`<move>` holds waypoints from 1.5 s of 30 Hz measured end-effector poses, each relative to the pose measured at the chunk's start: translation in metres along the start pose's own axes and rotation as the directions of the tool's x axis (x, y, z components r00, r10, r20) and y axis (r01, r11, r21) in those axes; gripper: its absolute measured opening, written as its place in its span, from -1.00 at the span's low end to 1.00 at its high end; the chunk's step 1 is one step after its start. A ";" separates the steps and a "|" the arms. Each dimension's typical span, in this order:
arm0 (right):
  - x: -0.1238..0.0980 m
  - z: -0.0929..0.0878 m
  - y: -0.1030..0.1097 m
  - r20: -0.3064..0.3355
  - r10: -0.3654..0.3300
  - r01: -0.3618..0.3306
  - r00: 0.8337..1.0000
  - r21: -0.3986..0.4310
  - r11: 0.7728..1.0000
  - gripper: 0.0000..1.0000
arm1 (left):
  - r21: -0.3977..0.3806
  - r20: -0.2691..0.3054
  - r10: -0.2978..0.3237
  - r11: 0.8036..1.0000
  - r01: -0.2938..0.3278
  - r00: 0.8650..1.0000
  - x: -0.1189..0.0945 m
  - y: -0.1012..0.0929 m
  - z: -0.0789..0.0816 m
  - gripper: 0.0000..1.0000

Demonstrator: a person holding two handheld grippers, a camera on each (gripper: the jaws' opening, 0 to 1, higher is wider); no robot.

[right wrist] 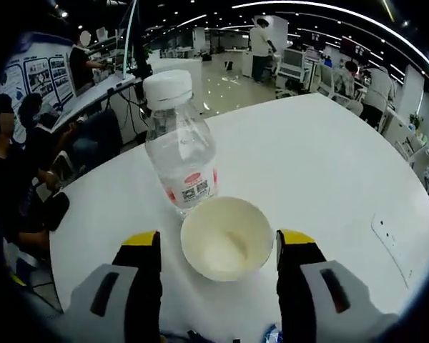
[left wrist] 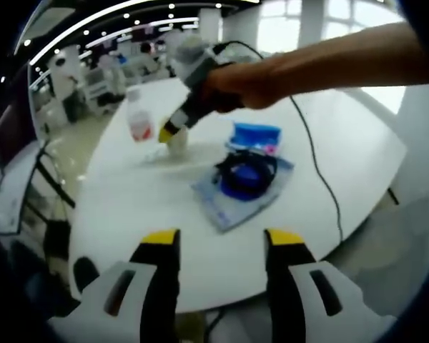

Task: Arrange the tabletop items into an orderly group along one side of the table until the central work area is clear of visible clutter.

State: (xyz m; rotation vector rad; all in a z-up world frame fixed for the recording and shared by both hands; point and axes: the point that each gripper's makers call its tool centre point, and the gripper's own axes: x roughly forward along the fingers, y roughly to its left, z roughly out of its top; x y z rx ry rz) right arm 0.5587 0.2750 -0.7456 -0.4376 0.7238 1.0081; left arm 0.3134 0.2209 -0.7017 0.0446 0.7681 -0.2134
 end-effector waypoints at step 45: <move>0.013 -0.012 -0.007 -0.074 0.146 -0.162 0.987 -0.321 0.933 0.08 | 0.007 -0.005 0.006 1.000 -0.006 1.000 0.000 -0.001 -0.001 -0.16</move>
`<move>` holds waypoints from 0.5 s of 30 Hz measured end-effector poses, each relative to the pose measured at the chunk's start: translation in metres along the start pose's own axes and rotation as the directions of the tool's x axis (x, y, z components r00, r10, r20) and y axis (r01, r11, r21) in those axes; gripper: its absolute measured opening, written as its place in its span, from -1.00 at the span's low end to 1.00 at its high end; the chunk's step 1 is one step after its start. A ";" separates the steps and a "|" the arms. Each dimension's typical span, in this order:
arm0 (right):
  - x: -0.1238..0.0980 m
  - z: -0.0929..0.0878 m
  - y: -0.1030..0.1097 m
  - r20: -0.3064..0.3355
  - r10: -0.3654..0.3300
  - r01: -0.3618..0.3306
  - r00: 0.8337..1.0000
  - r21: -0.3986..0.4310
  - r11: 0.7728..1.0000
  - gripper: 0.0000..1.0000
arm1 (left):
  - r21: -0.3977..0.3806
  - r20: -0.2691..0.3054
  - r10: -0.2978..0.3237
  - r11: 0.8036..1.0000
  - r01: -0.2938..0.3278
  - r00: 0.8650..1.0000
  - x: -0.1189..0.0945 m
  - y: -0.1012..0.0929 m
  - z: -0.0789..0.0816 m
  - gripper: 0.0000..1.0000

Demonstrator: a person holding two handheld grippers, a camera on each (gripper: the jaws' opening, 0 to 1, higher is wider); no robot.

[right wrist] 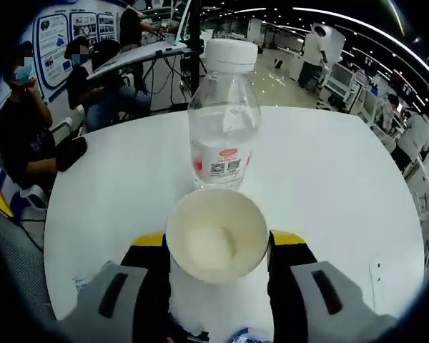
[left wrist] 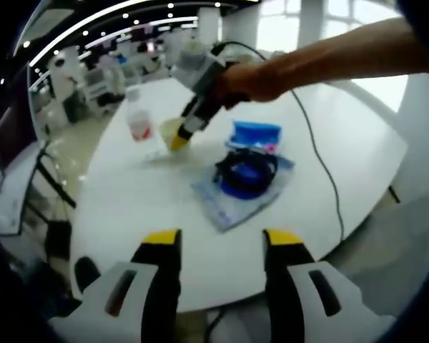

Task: Arrange the tabletop items into an orderly group along one side of the table until the central work area is clear of visible clutter.

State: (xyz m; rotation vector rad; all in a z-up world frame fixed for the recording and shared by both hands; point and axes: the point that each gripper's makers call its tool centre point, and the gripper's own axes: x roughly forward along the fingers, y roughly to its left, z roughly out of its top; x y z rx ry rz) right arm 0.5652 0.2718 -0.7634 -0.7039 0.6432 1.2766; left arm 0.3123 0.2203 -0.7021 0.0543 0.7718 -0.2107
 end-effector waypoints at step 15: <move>0.005 0.000 -0.015 -0.010 -0.010 0.010 1.000 -0.046 0.999 0.06 | 0.000 -0.004 0.001 1.000 -0.001 1.000 0.000 0.000 -0.001 -0.16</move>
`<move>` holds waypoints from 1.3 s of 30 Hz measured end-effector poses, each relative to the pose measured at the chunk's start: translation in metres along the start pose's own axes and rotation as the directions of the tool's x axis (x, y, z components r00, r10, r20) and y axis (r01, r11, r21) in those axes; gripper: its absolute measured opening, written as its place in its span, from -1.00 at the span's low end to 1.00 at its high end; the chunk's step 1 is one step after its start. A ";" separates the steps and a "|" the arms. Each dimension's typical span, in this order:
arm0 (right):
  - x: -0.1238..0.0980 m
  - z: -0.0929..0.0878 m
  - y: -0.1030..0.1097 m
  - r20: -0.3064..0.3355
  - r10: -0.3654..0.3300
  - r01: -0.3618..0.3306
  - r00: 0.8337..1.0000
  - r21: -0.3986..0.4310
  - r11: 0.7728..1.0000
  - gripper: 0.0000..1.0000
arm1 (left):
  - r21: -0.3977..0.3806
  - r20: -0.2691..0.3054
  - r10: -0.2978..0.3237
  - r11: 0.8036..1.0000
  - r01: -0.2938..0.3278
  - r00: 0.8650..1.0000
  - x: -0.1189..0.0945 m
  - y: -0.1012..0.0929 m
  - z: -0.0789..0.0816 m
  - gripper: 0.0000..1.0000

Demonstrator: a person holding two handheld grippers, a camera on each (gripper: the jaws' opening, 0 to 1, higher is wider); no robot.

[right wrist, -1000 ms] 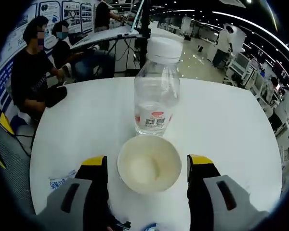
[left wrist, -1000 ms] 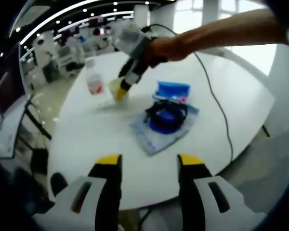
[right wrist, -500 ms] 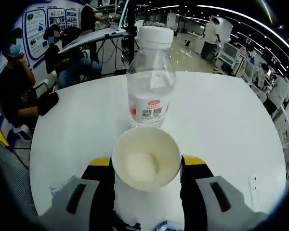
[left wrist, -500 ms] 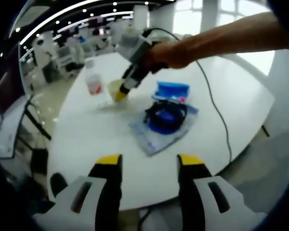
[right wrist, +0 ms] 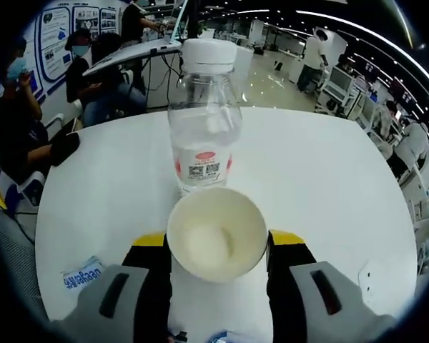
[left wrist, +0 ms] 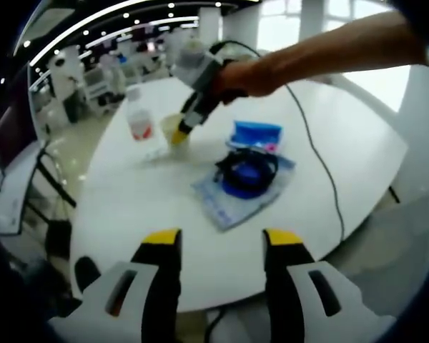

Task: Arrange the tabletop items into an orderly group along one side of the table until the central work area is clear of visible clutter.

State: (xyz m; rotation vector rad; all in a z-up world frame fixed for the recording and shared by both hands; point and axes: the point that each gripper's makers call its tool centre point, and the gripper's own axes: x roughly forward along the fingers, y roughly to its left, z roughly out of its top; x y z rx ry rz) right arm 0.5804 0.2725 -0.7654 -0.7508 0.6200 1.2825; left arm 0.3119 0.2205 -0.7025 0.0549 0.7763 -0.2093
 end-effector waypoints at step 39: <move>-0.057 -0.003 -0.005 0.057 -0.068 0.066 0.996 0.027 0.997 0.46 | 0.039 0.015 -0.027 0.999 0.027 1.000 0.000 -0.006 0.004 -0.07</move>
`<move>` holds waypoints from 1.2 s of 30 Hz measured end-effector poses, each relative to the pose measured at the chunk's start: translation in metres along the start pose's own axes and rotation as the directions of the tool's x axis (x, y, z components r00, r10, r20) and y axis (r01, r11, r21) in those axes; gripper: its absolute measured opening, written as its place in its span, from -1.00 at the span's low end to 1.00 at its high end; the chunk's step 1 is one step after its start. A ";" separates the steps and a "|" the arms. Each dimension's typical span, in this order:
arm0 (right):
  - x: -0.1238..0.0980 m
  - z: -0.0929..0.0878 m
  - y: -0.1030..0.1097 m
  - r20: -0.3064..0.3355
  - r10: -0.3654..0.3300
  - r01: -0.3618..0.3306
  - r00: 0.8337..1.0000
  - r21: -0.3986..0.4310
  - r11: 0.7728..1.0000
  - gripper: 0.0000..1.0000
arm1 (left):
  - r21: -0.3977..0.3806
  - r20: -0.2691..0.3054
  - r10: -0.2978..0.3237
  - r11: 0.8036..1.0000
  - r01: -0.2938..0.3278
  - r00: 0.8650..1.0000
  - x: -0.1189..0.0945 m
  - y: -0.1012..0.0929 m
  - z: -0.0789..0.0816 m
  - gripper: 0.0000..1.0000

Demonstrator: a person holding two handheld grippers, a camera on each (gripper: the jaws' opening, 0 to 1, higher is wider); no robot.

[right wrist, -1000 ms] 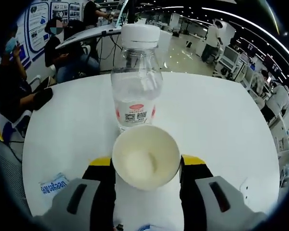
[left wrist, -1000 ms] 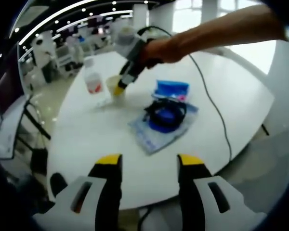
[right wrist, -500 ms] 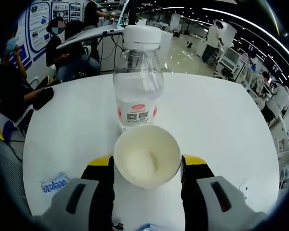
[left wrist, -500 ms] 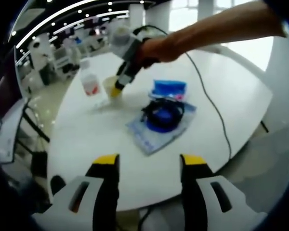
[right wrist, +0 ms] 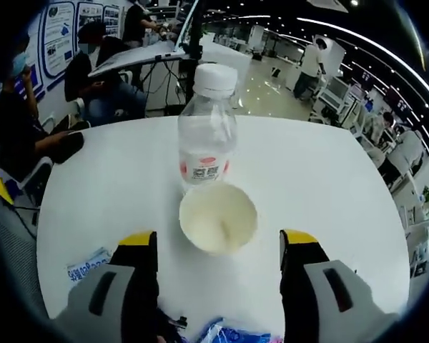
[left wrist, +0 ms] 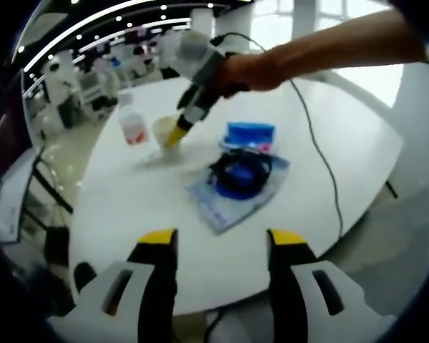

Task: Arrange the tabletop items into an orderly group along one side of the table until the central work area is clear of visible clutter.

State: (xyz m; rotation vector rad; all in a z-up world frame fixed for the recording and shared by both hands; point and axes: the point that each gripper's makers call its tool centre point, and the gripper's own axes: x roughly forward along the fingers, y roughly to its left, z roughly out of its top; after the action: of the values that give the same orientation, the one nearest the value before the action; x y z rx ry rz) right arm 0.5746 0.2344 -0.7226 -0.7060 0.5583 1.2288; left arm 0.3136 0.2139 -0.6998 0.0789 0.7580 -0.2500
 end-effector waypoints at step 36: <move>-0.161 -0.165 0.170 -0.078 -0.179 0.193 0.981 0.525 0.829 0.54 | 0.013 0.019 -0.291 0.957 0.291 0.956 -0.006 -0.058 0.003 -0.28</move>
State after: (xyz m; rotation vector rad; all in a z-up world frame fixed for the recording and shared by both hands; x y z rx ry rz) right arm 0.3675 0.0376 -0.7472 -0.2922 0.7916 0.8230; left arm 0.2971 0.1580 -0.6922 -0.0267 0.7468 -0.5348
